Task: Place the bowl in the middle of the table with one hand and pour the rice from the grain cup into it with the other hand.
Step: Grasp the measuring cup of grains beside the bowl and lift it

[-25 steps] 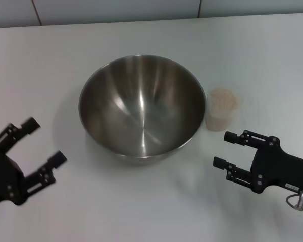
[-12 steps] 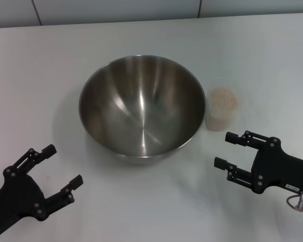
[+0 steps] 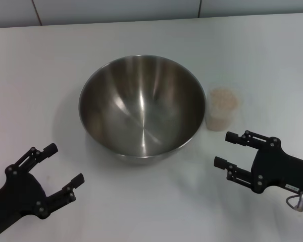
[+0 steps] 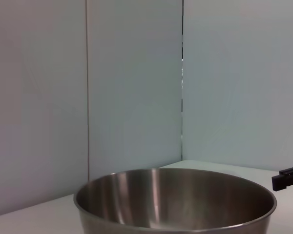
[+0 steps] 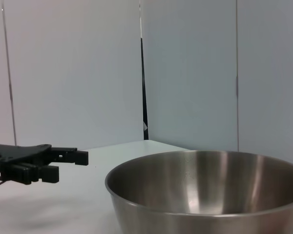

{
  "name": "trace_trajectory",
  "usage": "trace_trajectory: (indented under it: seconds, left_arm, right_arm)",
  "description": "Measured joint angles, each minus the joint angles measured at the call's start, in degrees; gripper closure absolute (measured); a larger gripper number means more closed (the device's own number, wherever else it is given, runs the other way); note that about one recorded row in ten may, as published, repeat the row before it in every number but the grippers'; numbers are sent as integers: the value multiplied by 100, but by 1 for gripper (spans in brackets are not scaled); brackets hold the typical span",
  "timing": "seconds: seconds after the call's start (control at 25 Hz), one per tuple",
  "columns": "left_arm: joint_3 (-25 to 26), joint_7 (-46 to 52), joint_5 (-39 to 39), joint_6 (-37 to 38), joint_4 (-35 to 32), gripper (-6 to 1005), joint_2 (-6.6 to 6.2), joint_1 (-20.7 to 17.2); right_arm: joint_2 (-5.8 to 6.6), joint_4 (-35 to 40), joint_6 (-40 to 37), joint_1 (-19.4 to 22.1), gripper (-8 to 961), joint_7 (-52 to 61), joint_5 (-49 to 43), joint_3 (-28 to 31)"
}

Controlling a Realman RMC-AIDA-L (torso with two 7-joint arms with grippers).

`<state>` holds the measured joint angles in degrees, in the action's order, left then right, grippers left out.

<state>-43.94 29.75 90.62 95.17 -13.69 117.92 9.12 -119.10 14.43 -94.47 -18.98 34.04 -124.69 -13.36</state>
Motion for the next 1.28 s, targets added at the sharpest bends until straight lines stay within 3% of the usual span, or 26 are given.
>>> trace_trajectory:
  seconds: [0.2,0.44,0.72,0.96,1.28]
  left_arm:
    - [0,15,1,2,2,131,-6,7]
    - [-7,32,57,-66,-26,131,-28,114]
    - [-9,275,313,-58,-113,131,-210,300]
    - [7,446,427,-79,-201,131,-297,384]
    - [-4,619,524,-89,-321,131,-349,371]
  right_arm:
    - [0,-277,119,111,330,-83,42,235]
    - [-17,-862,169,447,330,-619,94,919]
    - [-50,-1658,440,965,330,-1372,107,2038]
    - [-52,-1850,990,1002,330,-1503,107,2396]
    - [-52,-1878,1166,941,329,-1556,107,2865]
